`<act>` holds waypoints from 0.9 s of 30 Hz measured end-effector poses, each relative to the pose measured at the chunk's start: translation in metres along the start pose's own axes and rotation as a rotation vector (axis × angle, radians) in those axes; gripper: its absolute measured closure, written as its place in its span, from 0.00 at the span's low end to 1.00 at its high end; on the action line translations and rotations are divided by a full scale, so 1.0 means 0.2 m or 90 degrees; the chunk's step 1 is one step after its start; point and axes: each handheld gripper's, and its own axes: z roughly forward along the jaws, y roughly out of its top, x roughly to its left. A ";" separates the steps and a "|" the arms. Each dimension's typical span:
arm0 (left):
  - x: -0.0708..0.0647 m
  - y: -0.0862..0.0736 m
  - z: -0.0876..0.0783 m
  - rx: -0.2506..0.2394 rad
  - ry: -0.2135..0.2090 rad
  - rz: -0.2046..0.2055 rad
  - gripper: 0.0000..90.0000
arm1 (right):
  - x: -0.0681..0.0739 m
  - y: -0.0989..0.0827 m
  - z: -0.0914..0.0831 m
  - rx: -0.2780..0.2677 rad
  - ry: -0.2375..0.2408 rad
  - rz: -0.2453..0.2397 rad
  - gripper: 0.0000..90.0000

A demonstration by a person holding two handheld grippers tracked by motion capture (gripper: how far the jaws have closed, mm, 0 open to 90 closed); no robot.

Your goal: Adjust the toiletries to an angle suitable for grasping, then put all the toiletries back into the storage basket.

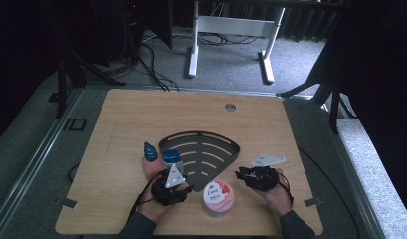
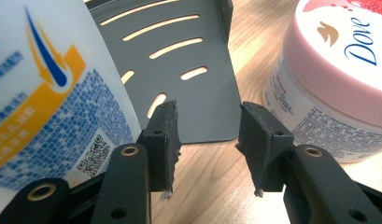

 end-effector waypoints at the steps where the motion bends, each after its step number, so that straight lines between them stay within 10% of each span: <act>1: 0.00 0.00 0.00 0.001 0.000 0.001 0.63 | 0.00 -0.01 0.00 -0.001 0.000 0.002 0.79; 27: -0.07 -0.03 0.01 0.000 -0.087 0.032 0.49 | 0.08 -0.13 -0.10 0.010 0.069 -0.054 0.69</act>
